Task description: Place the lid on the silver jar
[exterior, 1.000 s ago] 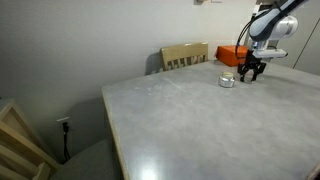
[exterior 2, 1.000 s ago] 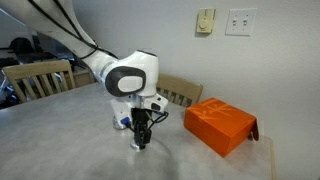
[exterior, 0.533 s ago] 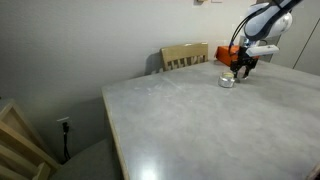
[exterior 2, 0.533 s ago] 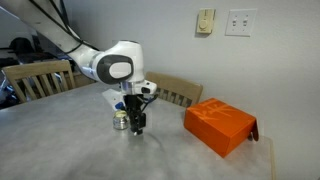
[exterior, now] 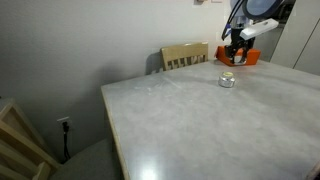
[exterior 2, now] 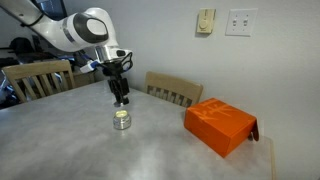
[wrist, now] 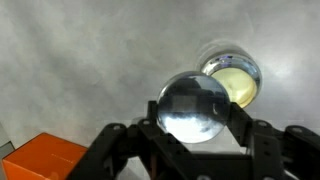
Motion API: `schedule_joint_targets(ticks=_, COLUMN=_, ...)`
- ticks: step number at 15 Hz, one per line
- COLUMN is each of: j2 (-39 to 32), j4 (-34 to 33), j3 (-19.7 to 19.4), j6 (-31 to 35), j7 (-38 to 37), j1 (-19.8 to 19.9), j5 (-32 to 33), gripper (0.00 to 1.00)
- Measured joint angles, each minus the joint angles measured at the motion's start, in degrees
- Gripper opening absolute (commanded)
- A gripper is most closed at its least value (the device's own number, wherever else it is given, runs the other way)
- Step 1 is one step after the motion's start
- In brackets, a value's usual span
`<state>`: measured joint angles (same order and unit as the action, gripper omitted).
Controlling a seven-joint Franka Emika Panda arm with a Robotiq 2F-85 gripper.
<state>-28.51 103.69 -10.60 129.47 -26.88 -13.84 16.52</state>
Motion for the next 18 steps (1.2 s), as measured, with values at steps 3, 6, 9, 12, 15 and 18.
schedule_joint_targets(ticks=3, j2=1.47, j4=-0.06, j3=2.73, j6=0.38, j7=4.58, j1=1.35, j5=-0.47, gripper=0.44)
schedule_joint_targets(ticks=6, j2=1.70, j4=-0.23, j3=5.25, j6=2.31, j7=10.50, j1=3.40, j5=-1.58, gripper=0.44)
schedule_joint_targets(ticks=9, j2=1.55, j4=-0.29, j3=7.18, j6=3.13, j7=15.83, j1=5.27, j5=-3.95, gripper=0.44)
schedule_joint_targets(ticks=12, j2=0.08, j4=-1.15, j3=8.58, j6=3.06, j7=20.47, j1=6.93, j5=-6.95, gripper=0.44)
schedule_joint_targets(ticks=15, j2=-2.40, j4=-2.75, j3=8.89, j6=2.86, j7=22.67, j1=7.96, j5=-8.32, gripper=0.44)
schedule_joint_targets(ticks=18, j2=-4.95, j4=-4.30, j3=8.89, j6=2.61, j7=23.19, j1=8.58, j5=-8.66, gripper=0.44)
